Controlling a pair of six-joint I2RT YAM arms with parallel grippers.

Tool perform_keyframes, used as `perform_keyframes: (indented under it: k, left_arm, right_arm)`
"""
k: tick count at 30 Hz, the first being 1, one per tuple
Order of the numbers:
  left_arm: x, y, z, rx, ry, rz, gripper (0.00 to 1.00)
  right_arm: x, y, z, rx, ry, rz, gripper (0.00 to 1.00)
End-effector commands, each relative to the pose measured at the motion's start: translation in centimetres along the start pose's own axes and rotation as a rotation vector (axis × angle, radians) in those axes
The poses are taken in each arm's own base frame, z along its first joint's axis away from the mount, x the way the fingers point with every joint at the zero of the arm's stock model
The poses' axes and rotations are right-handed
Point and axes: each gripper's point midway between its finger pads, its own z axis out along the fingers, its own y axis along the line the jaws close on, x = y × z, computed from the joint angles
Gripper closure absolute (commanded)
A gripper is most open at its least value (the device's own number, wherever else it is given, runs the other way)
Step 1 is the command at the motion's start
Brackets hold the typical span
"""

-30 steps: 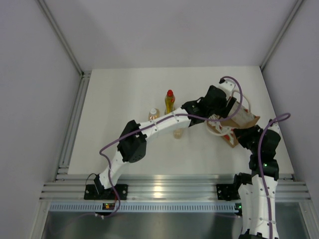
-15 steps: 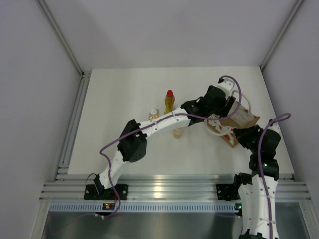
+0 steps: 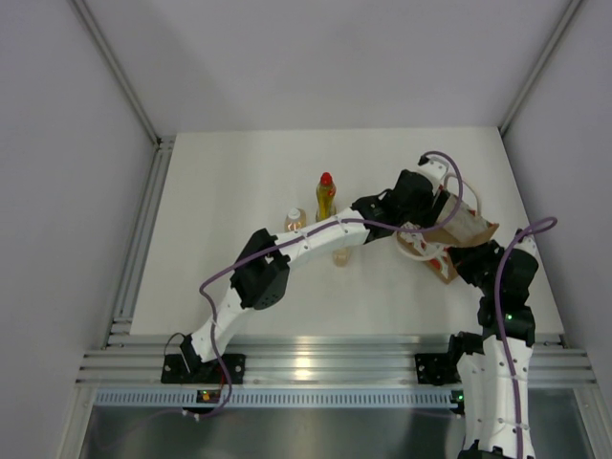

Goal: Take the personal care products out of the canvas bag

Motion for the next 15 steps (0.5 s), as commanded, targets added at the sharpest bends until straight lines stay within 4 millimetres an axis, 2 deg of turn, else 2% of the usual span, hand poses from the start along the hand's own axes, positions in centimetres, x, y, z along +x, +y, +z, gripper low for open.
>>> perform_keyframes:
  k: [1,9,15]
  left_arm:
    - [-1.8,-0.3,0.0,0.015,-0.050,-0.030,0.24]
    - [-1.9,-0.3,1.8,0.032,-0.068,-0.021,0.23]
    - [-2.7,-0.5,2.5,0.039,-0.116,-0.001,0.25]
  right_arm:
    - [-2.4,2.4,-0.6,-0.075,-0.076,-0.036,1.00]
    - [-2.2,2.3,-0.6,-0.073,-0.072,-0.039,1.00]
    - [-2.1,2.1,-0.4,-0.068,-0.067,-0.045,1.00]
